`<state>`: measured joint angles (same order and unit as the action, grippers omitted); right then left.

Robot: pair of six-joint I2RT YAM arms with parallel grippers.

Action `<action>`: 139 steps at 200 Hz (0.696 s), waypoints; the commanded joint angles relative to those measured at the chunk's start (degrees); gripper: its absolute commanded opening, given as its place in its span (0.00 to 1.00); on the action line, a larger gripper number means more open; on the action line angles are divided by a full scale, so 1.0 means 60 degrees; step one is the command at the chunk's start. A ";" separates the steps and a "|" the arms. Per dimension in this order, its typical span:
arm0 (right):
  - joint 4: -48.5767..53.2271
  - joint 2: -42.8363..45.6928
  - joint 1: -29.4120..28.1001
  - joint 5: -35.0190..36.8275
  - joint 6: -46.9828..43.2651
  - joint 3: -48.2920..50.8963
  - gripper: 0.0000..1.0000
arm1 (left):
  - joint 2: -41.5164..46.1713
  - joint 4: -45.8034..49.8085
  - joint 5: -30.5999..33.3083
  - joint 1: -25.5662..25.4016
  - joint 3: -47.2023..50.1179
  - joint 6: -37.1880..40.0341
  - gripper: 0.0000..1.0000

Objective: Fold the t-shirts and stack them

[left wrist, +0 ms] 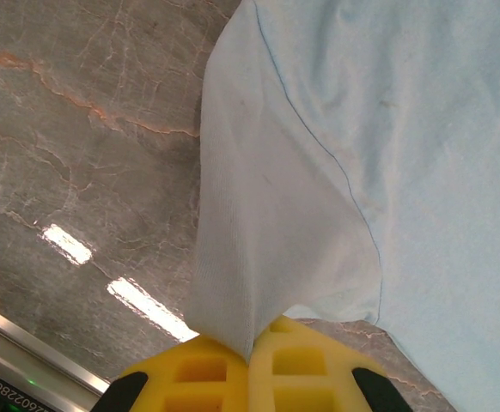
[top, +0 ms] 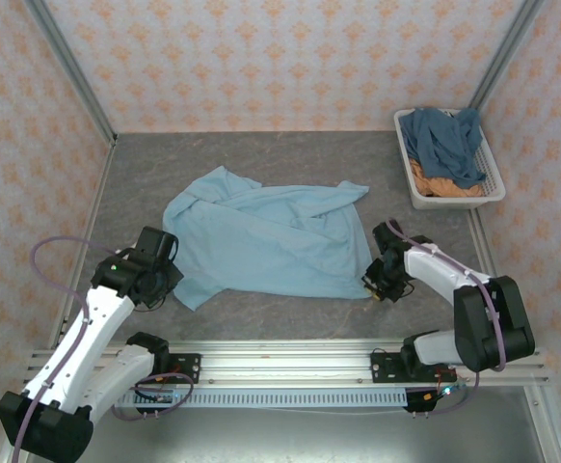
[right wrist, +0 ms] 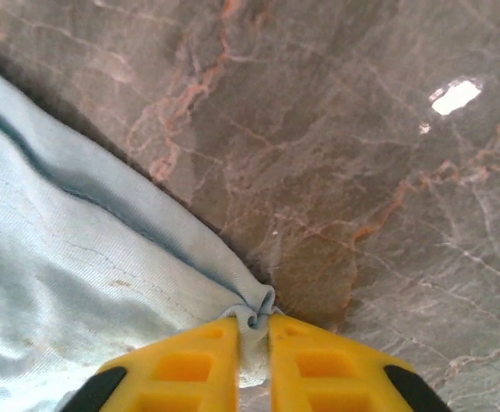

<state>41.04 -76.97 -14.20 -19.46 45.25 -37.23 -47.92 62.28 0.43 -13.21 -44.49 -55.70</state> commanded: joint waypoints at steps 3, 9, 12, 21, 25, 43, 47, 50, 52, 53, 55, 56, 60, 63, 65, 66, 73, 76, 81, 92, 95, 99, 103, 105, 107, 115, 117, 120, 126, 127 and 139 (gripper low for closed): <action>0.0039 0.0291 0.0044 0.0481 0.0212 -0.0078 0.00 | -0.0040 -0.0147 -0.0032 -0.0041 0.0098 -0.0179 0.00; 0.0143 0.0439 0.0037 0.0503 0.0248 -0.0187 0.00 | -0.0052 -0.0181 -0.0063 -0.0045 0.0068 -0.0179 0.00; 0.0224 0.0504 0.0046 0.0515 0.0263 -0.0270 0.00 | -0.0064 -0.0195 -0.0070 -0.0045 0.0051 -0.0179 0.00; 0.0491 0.0668 0.0044 0.0555 0.0244 -0.0604 0.00 | -0.0109 -0.0267 -0.0121 -0.0040 -0.0048 -0.0165 0.00; 0.0620 0.0728 0.0038 0.0570 0.0224 -0.0794 0.00 | -0.0138 -0.0283 -0.0140 -0.0047 -0.0114 -0.0183 0.00; 0.1220 0.0831 0.0050 0.0699 0.0038 -0.1981 0.00 | -0.0410 -0.0538 -0.0228 -0.0025 -0.0682 -0.0177 0.00; 0.1318 0.0809 0.0053 0.0734 -0.0020 -0.2300 0.00 | -0.0509 -0.0609 -0.0246 -0.0028 -0.0890 -0.0165 0.00; 0.1404 0.0803 0.0065 0.0760 -0.0071 -0.2544 0.00 | -0.0593 -0.0672 -0.0247 -0.0038 -0.1076 -0.0161 0.00; 0.1443 0.0765 0.0066 0.0777 -0.0101 -0.2717 0.00 | -0.0666 -0.0717 -0.0247 -0.0028 -0.1197 -0.0156 0.00; 0.1455 0.0762 0.0073 0.0787 -0.0116 -0.2804 0.00 | -0.0697 -0.0737 -0.0239 -0.0033 -0.1249 -0.0146 0.00; 0.1516 0.0718 0.0091 0.0807 -0.0171 -0.3074 0.00 | -0.0780 -0.0777 -0.0234 -0.0016 -0.1394 -0.0138 0.00; 0.1516 0.0718 0.0091 0.0807 -0.0171 -0.3074 0.00 | -0.0820 -0.0789 -0.0233 -0.0013 -0.1457 -0.0129 0.00; 0.1584 0.0623 0.0116 0.0847 -0.0258 -0.3552 0.00 | -0.0997 -0.0882 -0.0218 0.0000 -0.1756 -0.0089 0.00; 0.1638 0.0565 0.0144 0.0866 -0.0315 -0.3794 0.00 | -0.1151 -0.0926 -0.0194 0.0023 -0.2028 -0.0047 0.00; 0.1670 0.0497 0.0159 0.0881 -0.0345 -0.4036 0.00 | -0.1252 -0.0960 -0.0190 0.0046 -0.2189 -0.0011 0.00; 0.1686 0.0474 0.0164 0.0883 -0.0377 -0.4145 0.00 | -0.1320 -0.0975 -0.0189 0.0055 -0.2294 0.0008 0.00; 0.1767 0.0244 0.0232 0.0905 -0.0519 -0.4878 0.00 | -0.1718 -0.1050 -0.0209 0.0193 -0.2980 0.0120 0.00; 0.1804 0.0131 0.0266 0.0919 -0.0613 -0.5243 0.00 | -0.1918 -0.1080 -0.0229 0.0274 -0.3300 0.0171 0.00; 0.1876 -0.0054 0.0328 0.0963 -0.0735 -0.5824 0.00 | -0.2230 -0.1138 -0.0300 0.0398 -0.3835 0.0253 0.00; 0.1989 -0.0499 0.0478 0.1009 -0.0947 -0.7112 0.00 | -0.2919 -0.1326 -0.0537 0.0700 -0.5121 0.0395 0.00; 0.1993 -0.0613 0.0521 0.1010 -0.1000 -0.7475 0.00 | -0.3103 -0.1382 -0.0596 0.0775 -0.5486 0.0425 0.00; 0.1994 -0.0769 0.0566 0.1028 -0.1064 -0.7932 0.00 | -0.3338 -0.1444 -0.0662 0.0891 -0.5980 0.0461 0.00; 0.1973 -0.0912 0.0617 0.1052 -0.1126 -0.8377 0.00 | -0.3560 -0.1486 -0.0709 0.0995 -0.6489 0.0501 0.00; 0.1966 -0.0982 0.0629 0.1066 -0.1156 -0.8617 0.00 | -0.3663 -0.1499 -0.0736 0.1051 -0.6721 0.0526 0.00; 0.1954 -0.1050 0.0646 0.1077 -0.1185 -0.8845 0.00 | -0.3792 -0.1502 -0.0761 0.1087 -0.7014 0.0535 0.00; 0.1901 -0.1320 0.0739 0.1080 -0.1277 -0.9715 0.00 | -0.4220 -0.1518 -0.0817 0.1252 -0.8113 0.0645 0.00; 0.1875 -0.1365 0.0765 0.1059 -0.1292 -0.9911 0.00 | -0.4319 -0.1507 -0.0818 0.1280 -0.8351 0.0671 0.00; 0.1854 -0.1447 0.0793 0.1034 -0.1321 -1.0199 0.00 | -0.4479 -0.1480 -0.0822 0.1320 -0.8781 0.0718 0.00; 0.1786 -0.1600 0.0838 0.0979 -0.1369 -1.0719 0.00 | -0.4750 -0.1417 -0.0826 0.1376 -0.9595 0.0825 0.00; 0.1780 -0.1622 0.0840 0.0961 -0.1380 -1.0804 0.00 | -0.4790 -0.1402 -0.0822 0.1379 -0.9733 0.0836 0.00; 0.1671 -0.1788 0.0892 0.0869 -0.1522 -1.1831 0.00 | -0.5166 -0.1320 -0.0768 0.1455 -1.1078 0.1007 0.00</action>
<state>50.37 -86.02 -9.72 -15.42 39.42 -97.91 -76.51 55.27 -4.08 -5.52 -97.25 -52.88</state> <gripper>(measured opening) 0.043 0.046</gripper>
